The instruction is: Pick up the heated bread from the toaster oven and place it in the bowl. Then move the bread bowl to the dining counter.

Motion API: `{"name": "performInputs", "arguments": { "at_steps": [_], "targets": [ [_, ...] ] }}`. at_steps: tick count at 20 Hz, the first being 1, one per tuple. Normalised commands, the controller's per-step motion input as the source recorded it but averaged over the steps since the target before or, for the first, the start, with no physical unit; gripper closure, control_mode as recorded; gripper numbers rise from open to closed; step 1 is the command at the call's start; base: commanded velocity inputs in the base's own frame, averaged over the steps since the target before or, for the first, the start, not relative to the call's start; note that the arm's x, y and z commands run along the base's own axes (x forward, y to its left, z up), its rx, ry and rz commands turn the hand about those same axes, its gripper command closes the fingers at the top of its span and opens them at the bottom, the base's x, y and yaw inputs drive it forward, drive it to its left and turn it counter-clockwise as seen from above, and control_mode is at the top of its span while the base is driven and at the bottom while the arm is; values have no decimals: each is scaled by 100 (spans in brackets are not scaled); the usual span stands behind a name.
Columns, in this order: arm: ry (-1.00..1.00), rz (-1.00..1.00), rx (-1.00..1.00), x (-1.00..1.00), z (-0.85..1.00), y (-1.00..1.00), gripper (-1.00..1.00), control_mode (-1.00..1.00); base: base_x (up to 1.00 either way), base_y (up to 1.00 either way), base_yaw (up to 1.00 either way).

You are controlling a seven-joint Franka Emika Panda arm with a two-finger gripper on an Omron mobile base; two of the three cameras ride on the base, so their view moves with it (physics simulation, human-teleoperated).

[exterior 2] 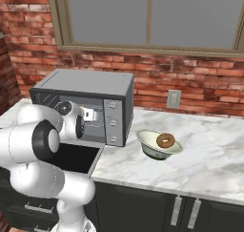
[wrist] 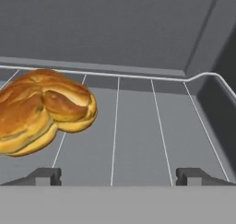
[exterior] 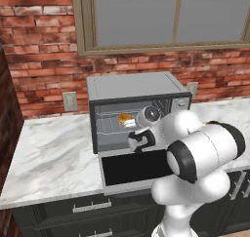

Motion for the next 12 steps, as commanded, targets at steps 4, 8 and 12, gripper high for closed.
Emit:
{"name": "performInputs", "arguments": {
  "at_steps": [4, 8, 12],
  "targets": [
    [13, -1, -5, 18, -24, 0, -100, -100, 0, 0, 0],
    [26, 0, -2, -21, -36, 0, -100, -100, 0, 0, 0],
    [26, 0, 0, -94, -46, 0, -100, -100, 0, 0, 0]
  ]
}}
